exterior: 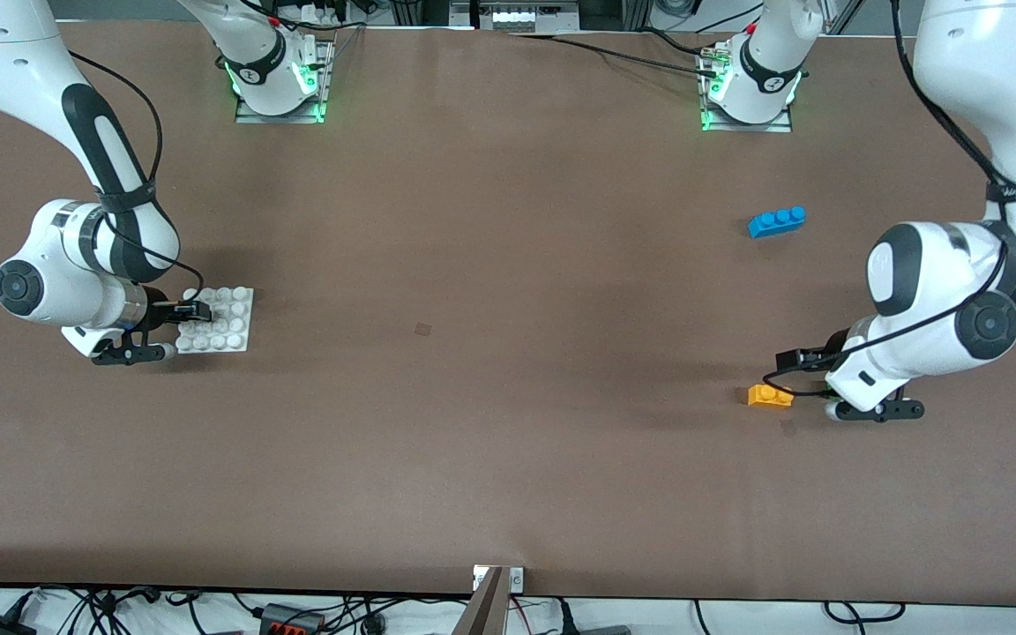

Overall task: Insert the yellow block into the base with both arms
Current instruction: 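Slide the base plate with the right gripper while the left gripper grasps the yellow block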

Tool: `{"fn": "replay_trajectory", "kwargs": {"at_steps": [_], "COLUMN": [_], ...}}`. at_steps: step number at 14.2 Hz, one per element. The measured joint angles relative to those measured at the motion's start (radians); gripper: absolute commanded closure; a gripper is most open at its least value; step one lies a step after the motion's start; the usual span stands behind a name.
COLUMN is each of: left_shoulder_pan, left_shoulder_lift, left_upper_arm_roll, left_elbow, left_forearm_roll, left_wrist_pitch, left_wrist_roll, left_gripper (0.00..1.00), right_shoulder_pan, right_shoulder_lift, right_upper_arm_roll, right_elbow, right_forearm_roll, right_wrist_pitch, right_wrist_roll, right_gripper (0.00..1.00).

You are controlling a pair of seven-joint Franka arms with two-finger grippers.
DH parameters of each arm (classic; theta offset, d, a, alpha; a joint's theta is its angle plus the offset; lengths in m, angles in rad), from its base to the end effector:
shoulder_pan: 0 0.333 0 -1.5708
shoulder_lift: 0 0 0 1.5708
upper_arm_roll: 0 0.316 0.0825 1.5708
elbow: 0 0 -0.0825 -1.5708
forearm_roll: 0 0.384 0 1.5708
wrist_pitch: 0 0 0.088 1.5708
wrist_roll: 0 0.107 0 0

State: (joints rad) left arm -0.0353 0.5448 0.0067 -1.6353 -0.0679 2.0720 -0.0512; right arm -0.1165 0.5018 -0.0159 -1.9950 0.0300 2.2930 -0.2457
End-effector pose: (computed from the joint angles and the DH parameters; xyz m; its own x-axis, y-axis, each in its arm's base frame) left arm 0.6721 -0.0232 0.2926 0.9923 0.0547 -0.1112 0.0602 -0.9971 0.0465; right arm 0.5806 -0.0766 0.1905 0.9763 0.0962 -0.1938 0.0863 -0.9945 -0.0593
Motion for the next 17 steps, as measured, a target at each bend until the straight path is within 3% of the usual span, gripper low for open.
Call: {"fn": "replay_trajectory", "kwargs": {"at_steps": [4, 11, 14, 17], "left_shoulder_pan": [-0.006, -0.014, -0.014, -0.015], "left_shoulder_lift": [0.05, 0.1, 0.111, 0.125], "left_upper_arm_roll": [-0.003, -0.005, -0.005, -0.005], "left_elbow": [0.021, 0.022, 0.023, 0.023], "left_forearm_roll": [0.007, 0.023, 0.023, 0.023], "left_wrist_pitch": [0.062, 0.149, 0.165, 0.188], "left_wrist_roll": [0.033, 0.153, 0.157, 0.157], "left_gripper": [0.0, 0.0, 0.0, 0.0], "right_shoulder_pan": [0.074, 0.276, 0.393, 0.514], "right_shoulder_lift": [0.001, 0.013, 0.039, 0.081], "right_upper_arm_roll": [0.009, 0.019, 0.023, 0.026], "right_elbow": [0.0, 0.017, 0.054, 0.124], "right_forearm_roll": [0.01, 0.192, 0.276, 0.292], "right_wrist_pitch": [-0.002, -0.004, -0.004, -0.004], "right_wrist_roll": [0.002, 0.055, 0.147, 0.299], "right_gripper": [0.58, 0.59, 0.59, 0.59]}}
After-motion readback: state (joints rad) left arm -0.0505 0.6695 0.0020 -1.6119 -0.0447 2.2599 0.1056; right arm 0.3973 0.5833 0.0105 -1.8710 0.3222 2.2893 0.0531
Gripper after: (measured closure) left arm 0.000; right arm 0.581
